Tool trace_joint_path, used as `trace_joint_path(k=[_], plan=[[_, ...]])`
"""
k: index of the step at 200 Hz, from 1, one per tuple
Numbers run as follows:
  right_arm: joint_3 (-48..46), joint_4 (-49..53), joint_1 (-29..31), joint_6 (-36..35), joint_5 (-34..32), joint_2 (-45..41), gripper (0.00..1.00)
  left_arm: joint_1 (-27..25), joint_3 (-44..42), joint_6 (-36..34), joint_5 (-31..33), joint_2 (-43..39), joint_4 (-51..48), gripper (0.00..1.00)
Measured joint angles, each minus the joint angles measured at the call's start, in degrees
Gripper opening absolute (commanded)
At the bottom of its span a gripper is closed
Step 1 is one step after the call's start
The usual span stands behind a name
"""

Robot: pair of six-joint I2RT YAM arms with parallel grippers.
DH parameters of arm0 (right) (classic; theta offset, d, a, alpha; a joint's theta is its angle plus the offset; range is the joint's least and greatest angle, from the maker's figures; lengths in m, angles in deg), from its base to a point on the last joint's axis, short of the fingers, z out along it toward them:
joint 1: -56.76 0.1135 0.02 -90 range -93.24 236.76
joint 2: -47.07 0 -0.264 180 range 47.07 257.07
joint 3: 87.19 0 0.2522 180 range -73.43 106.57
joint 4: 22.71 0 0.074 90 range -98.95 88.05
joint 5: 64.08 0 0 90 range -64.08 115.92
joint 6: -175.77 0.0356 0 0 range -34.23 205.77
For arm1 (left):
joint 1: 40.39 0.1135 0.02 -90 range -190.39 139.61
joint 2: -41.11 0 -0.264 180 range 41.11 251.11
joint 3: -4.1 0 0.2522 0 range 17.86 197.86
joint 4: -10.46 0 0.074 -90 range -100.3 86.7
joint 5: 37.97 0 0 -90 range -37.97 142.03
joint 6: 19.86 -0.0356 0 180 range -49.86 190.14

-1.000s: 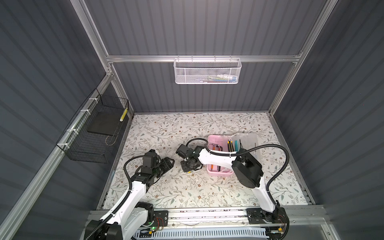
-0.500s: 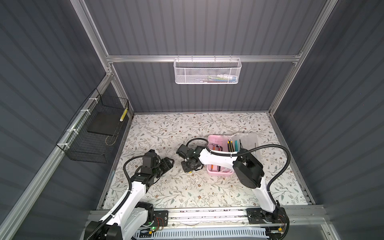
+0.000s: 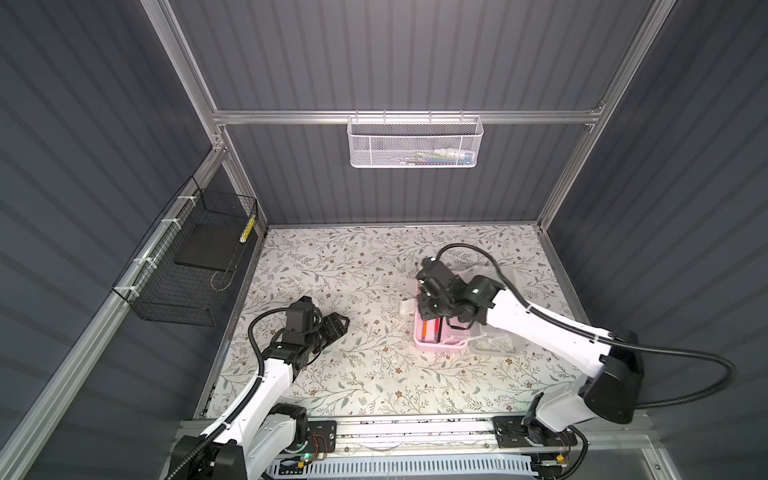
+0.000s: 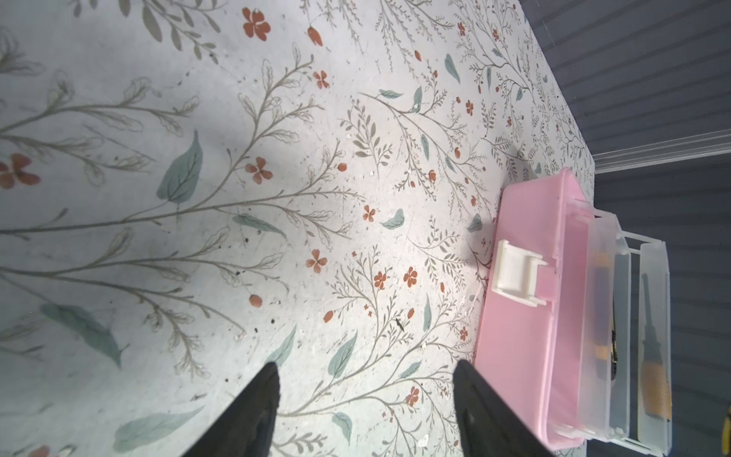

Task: Pack the tool kit
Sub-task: 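Lift and carry the black-and-yellow screwdriver into the clear lid, then lower the screwdriver beside the clear-handled ones and open the right gripper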

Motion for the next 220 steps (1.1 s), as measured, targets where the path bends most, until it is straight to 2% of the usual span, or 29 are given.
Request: trace_joint_path(k=[31,69,95,144,211,220], plan=[[-7.4,4.7,-8.9,-0.2,-4.3,-10.3,0.00,-1.7,1.8,-1.0,0.7,0.5,-0.1,0.74],[-13.8,8.4,-18.4,-1.3,-6.4,-20.0,0.00,-10.7,6.5,-1.8,4.3,4.4,0.4,0.73],[-16.6,8.4,-23.2,-2.4,-6.4,-23.5,0.00,-14.6,8.0,-1.9,5.7,7.5,1.7,0.73],[-21.4,5.8,-27.0,-4.3,-4.5,-22.7,0.00,-18.1,10.8,-1.9,7.9,10.8,2.6,0.73],[-21.7,3.1,-27.9,-5.0,-2.3,-20.9,0.00,-19.7,11.1,-1.9,9.0,13.1,3.6,0.73],[-21.7,3.0,-27.9,-5.0,-2.1,-20.4,0.03,-19.8,11.2,-1.9,9.1,13.6,3.6,0.73]])
